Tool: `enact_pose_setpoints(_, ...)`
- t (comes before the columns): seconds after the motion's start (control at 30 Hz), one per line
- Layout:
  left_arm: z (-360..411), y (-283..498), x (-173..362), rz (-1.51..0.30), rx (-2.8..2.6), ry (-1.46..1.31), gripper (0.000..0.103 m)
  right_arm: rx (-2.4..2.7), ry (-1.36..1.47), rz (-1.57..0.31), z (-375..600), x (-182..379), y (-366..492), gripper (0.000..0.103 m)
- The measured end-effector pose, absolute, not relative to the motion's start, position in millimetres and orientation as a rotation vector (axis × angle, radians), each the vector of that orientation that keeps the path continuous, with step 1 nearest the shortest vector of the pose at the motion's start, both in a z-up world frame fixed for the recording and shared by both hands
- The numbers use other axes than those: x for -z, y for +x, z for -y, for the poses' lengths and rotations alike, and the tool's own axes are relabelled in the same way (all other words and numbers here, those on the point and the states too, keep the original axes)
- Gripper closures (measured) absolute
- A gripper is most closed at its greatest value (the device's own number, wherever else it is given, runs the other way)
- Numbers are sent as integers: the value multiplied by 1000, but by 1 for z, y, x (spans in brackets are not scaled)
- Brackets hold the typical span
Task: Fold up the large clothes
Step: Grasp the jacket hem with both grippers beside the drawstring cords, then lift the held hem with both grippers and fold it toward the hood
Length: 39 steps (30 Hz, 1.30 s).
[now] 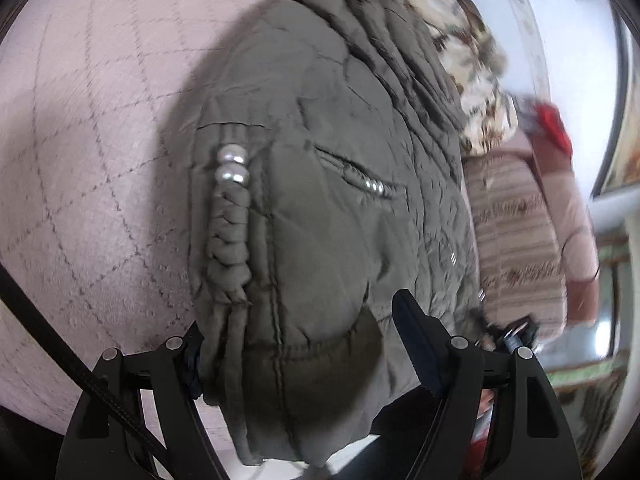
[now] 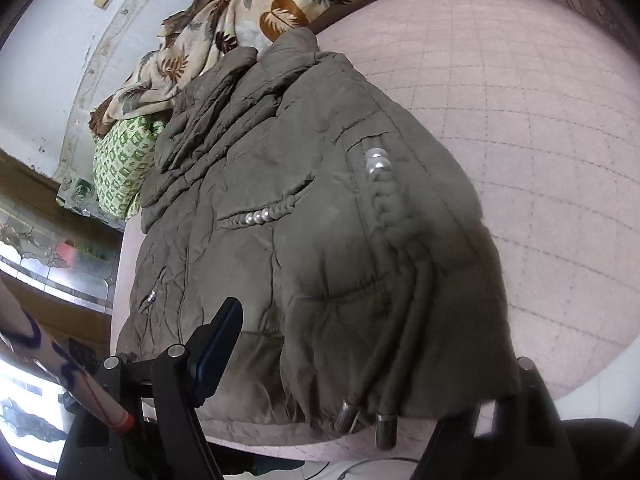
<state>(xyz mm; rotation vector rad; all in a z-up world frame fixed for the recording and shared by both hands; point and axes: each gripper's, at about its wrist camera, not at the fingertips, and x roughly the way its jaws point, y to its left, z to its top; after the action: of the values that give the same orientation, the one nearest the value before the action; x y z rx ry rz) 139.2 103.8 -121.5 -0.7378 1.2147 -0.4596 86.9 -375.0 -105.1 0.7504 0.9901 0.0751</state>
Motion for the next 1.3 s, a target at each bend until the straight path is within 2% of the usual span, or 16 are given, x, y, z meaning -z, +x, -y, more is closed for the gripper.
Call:
enact_pose_setpoints(0.03,-107,138,122,-1214,445,-760,28,-72,762,-994,376,108,89,20)
enact_pose_setpoints(0.1,-111,134,121,-1208,376,-761,40,-62,791,-998,378,117,91,20)
enact_pose_setpoints(0.17,-112,130,115,-1212,303,-712,62,-49,815,-992,379,122,90,25)
enact_pose_setpoints(0.2,-112,127,111,-1208,277,-689,64,-42,815,-986,379,123,88,26)
enact_pose_setpoints(0.27,-110,122,101,-1187,236,-660,74,-30,794,-988,378,121,85,42)
enact_pose_setpoints(0.3,-106,120,96,-1184,216,-630,75,-19,782,-995,378,120,83,47)
enact_pose_setpoints(0.37,-90,114,77,-1165,162,-518,78,-24,789,-997,380,119,79,67)
enact_pose_setpoints(0.47,-68,100,52,-1116,106,-338,80,-16,764,-985,380,106,75,79)
enact_pose_setpoints(0.57,-50,88,33,-1073,74,-211,80,11,611,-966,364,78,70,83)
enact_pose_setpoints(0.83,-46,65,23,-1078,37,-118,80,40,312,-946,329,33,43,86)
enact_pose_setpoints(1.17,-49,33,21,-1110,27,-58,80,-7,326,-1007,333,26,-6,86)
enact_pose_setpoints(1.3,-43,45,-2,-1055,40,-36,80,-10,327,-1007,334,20,-7,86)
